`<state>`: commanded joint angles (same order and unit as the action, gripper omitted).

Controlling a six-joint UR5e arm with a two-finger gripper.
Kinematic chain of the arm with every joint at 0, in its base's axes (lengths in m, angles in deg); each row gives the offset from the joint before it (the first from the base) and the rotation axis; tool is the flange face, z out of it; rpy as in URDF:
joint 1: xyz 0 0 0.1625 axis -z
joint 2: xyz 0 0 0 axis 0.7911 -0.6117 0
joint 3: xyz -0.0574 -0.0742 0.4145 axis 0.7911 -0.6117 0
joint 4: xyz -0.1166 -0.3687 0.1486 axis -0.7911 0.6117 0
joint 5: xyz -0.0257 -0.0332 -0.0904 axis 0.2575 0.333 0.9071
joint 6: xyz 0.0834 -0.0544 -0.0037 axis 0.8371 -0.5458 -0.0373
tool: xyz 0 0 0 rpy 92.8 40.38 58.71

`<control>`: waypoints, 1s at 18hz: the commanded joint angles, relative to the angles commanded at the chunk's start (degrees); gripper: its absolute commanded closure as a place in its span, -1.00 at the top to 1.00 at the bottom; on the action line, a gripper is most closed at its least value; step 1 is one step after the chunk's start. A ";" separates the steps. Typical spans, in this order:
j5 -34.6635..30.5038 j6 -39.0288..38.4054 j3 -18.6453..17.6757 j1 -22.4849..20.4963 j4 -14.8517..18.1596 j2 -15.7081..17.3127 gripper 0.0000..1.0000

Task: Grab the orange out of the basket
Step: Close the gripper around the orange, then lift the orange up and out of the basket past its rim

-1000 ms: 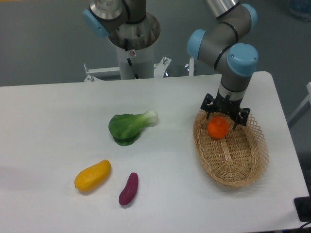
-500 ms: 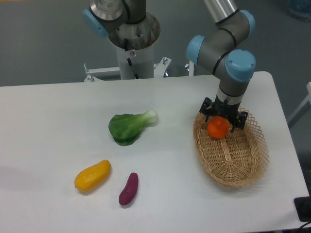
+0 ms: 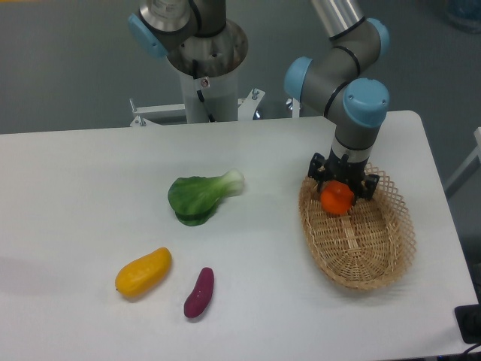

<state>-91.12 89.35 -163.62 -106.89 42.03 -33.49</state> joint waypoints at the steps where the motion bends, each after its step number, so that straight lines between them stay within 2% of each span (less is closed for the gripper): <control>1: 0.00 0.09 0.44 0.00 0.00 0.00 0.32; 4: 0.09 0.00 1.67 -0.09 0.09 0.44 0.32; 7: 0.35 -1.66 6.05 2.18 1.31 0.70 0.32; 11: 3.60 -13.69 12.82 6.66 3.51 1.66 0.33; 15: 7.89 -23.52 15.11 11.07 3.87 4.30 0.33; 18: 8.44 -26.71 15.12 13.61 3.95 5.53 0.33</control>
<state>-82.69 62.63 -148.50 -93.27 45.98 -27.96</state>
